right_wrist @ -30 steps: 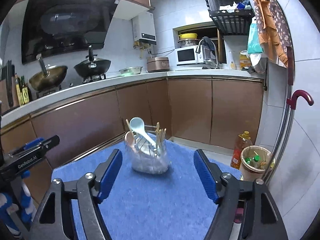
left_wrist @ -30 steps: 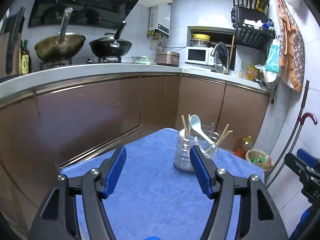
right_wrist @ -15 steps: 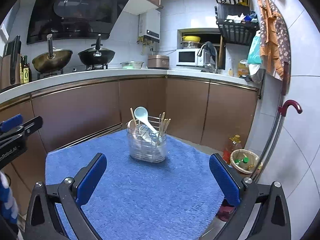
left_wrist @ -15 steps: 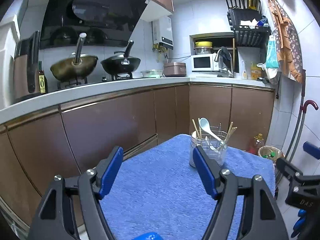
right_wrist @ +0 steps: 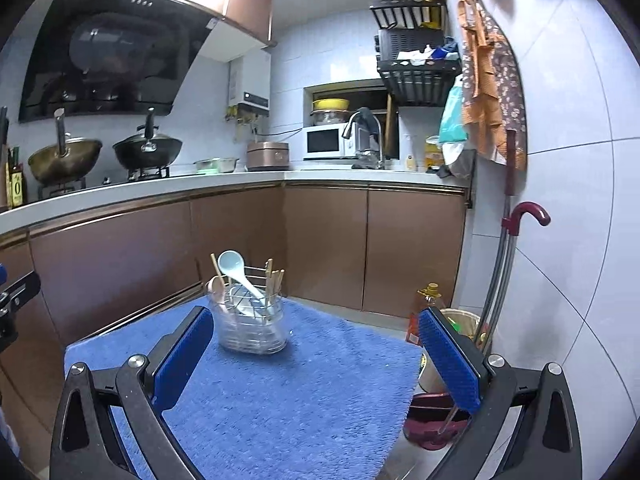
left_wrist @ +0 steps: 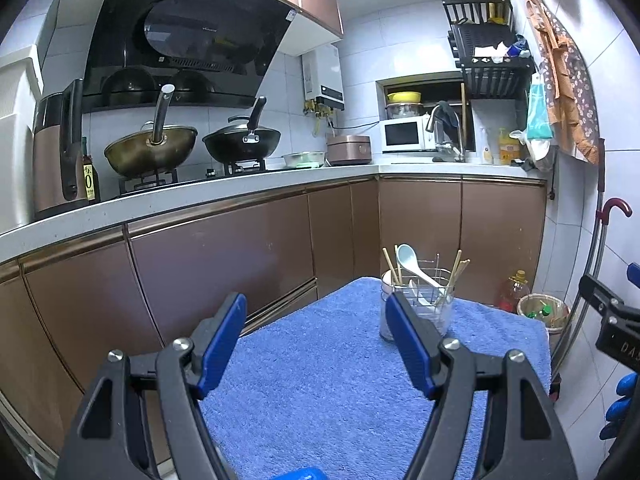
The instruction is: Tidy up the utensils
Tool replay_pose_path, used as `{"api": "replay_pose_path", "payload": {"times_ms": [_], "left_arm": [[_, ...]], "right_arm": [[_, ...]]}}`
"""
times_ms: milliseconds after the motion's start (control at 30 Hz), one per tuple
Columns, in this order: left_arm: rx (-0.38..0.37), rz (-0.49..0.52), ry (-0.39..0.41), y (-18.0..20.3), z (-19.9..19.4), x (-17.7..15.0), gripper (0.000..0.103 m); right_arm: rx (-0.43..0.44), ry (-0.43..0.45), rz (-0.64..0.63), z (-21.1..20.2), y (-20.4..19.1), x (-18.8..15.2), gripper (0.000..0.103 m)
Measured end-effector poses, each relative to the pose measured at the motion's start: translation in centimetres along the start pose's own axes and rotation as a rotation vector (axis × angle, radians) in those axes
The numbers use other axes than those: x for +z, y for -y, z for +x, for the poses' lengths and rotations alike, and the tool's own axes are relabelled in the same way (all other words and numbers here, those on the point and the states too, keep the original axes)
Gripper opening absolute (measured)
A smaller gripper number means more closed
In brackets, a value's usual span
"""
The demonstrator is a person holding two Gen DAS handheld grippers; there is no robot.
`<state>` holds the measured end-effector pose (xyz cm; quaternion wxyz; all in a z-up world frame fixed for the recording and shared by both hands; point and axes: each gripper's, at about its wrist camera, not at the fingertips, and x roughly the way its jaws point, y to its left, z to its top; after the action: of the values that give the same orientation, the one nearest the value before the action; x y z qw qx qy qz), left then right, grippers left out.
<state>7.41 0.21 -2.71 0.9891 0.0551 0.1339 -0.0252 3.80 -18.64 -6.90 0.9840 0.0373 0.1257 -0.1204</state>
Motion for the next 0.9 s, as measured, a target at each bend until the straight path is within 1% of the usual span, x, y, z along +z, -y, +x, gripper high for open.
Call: {"api": "replay_pose_path", "payload": {"times_ms": [100, 267, 567, 900], "left_arm": [[-0.001, 0.001, -0.005, 0.0, 0.2, -0.1, 0.071], [-0.002, 0.011, -0.021, 0.3, 0.8, -0.3, 0.071], [-0.017, 0.039, -0.063, 0.9, 1.6, -1.0, 0.071], [-0.033, 0.058, -0.096, 1.3, 2.8, -1.5, 0.071]], "right_arm": [[0.001, -0.005, 0.01, 0.2, 0.3, -0.2, 0.103], [0.002, -0.039, 0.007, 0.9, 0.2, -0.7, 0.103], [0.0, -0.093, -0.023, 2.3, -0.2, -1.2, 0.103], [-0.007, -0.106, -0.015, 3.2, 0.4, -1.5, 0.103]]}}
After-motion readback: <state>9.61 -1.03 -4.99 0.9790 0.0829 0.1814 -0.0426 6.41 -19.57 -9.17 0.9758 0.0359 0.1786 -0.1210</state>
